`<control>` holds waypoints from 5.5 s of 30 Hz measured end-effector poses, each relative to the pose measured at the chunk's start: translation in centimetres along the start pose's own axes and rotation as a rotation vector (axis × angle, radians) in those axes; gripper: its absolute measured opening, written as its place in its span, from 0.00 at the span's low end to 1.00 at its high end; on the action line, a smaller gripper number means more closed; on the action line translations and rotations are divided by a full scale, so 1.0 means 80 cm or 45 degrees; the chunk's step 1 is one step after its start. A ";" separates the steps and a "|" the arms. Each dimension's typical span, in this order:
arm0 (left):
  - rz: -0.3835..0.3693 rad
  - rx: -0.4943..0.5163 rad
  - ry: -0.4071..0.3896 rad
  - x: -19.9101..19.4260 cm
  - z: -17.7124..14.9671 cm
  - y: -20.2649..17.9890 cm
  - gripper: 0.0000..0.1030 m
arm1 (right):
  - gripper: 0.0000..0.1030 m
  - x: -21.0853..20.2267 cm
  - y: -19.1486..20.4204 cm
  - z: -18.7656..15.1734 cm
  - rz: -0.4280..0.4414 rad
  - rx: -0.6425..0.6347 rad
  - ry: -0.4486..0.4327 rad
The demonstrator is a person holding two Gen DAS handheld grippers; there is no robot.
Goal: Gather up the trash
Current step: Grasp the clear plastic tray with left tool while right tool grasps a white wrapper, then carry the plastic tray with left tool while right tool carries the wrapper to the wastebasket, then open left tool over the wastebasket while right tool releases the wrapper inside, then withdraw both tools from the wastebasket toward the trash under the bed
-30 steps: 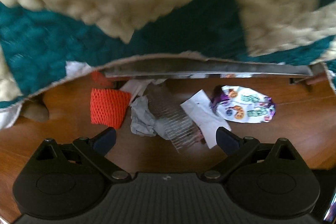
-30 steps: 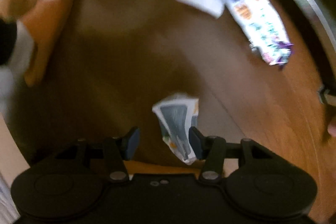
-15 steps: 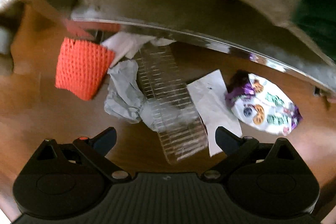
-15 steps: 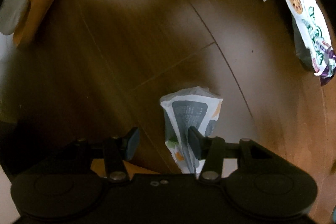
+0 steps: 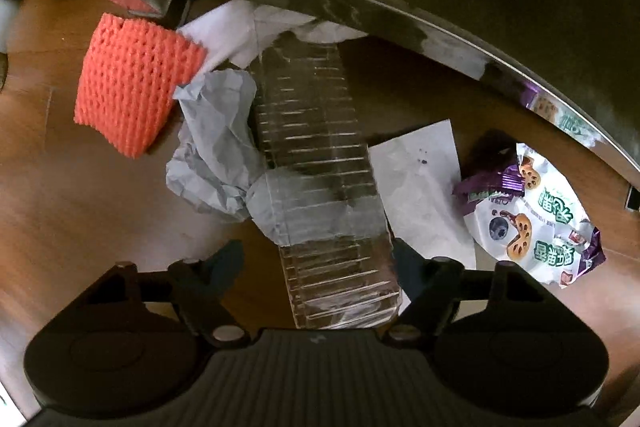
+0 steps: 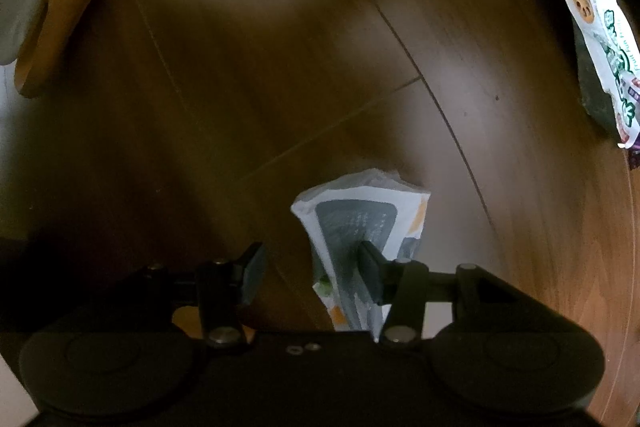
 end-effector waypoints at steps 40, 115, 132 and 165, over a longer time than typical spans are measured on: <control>-0.263 0.238 -0.216 -0.360 -0.167 0.002 0.43 | 0.02 -0.414 -0.062 -0.021 0.024 0.825 -0.787; -0.274 0.645 -1.007 -0.760 0.026 -0.188 0.44 | 0.16 -0.826 -0.250 0.102 -0.450 0.871 -1.400; -0.268 0.642 -1.076 -0.789 -0.014 -0.181 0.64 | 0.29 -0.853 -0.224 0.073 -0.460 0.893 -1.458; -0.350 0.690 -1.248 -0.876 -0.252 -0.135 0.74 | 0.49 -0.941 -0.052 -0.084 -0.453 0.875 -1.626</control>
Point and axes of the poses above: each gripper's, at about its wrist camera, not at the fingertips, and x roughly the way its jaws point, y to its left, z to its top, the point moved 7 cm from there along x, roughly the way its jaws point, and after that the axes turned 7 degrees about -z, right-handed, at the moved point
